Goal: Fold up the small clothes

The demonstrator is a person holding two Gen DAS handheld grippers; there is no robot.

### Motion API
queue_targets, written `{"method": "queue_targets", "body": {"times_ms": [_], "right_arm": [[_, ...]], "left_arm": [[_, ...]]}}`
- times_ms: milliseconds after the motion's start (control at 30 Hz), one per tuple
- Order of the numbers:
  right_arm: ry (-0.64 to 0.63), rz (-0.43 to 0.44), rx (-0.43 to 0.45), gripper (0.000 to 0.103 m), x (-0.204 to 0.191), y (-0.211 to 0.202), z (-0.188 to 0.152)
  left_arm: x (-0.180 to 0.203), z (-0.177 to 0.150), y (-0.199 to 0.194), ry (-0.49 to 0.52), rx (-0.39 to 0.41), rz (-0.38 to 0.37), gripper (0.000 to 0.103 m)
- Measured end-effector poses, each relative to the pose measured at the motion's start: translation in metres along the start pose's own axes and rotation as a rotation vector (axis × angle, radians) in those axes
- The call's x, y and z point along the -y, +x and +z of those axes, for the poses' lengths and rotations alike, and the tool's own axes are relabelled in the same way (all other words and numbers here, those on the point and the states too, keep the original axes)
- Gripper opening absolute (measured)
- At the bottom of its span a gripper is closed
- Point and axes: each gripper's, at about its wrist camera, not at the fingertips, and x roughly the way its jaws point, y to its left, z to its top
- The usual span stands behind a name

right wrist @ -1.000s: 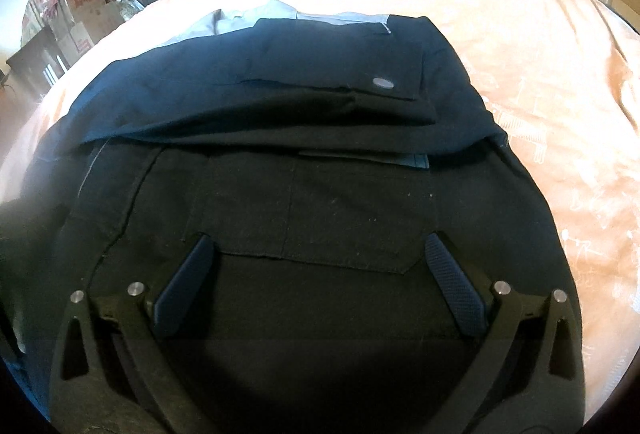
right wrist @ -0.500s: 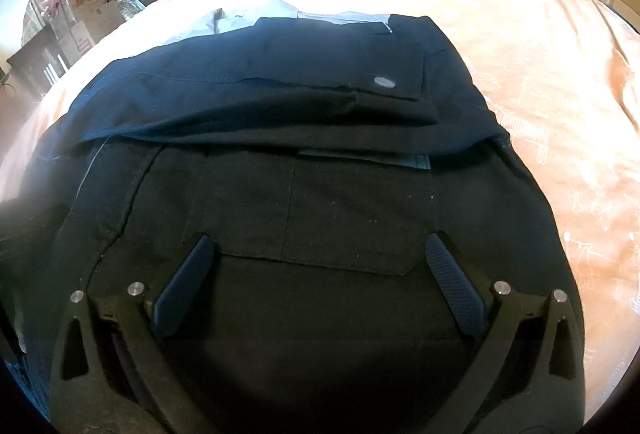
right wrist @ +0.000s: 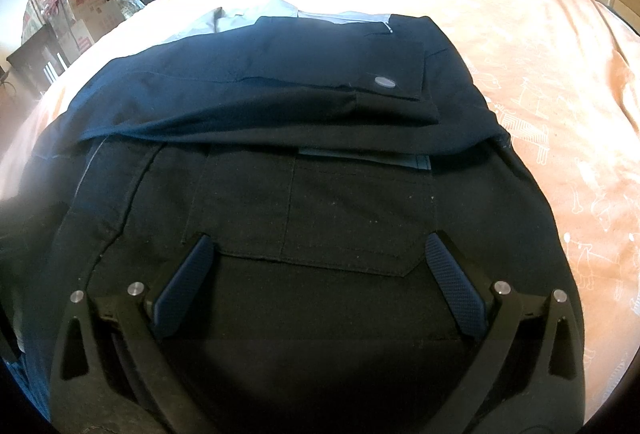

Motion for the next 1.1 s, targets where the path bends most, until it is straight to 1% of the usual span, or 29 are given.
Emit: {"method": "queue_targets", "body": {"times_ms": [400, 767, 1100], "right_arm": [[0.003, 0.007, 0.001, 0.103, 0.001, 0.0001, -0.0002], [0.007, 0.012, 0.002, 0.103, 0.0012, -0.0004, -0.0005], [0.009, 0.02, -0.002, 0.103, 0.0014, 0.0021, 0.0004]], "left_arm": [[0.0004, 0.0005, 0.0001, 0.001, 0.001, 0.001, 0.103], [0.0051, -0.0011, -0.0032, 0.015, 0.019, 0.032, 0.103], [0.0079, -0.003, -0.0043, 0.016, 0.03, 0.044, 0.103]]}}
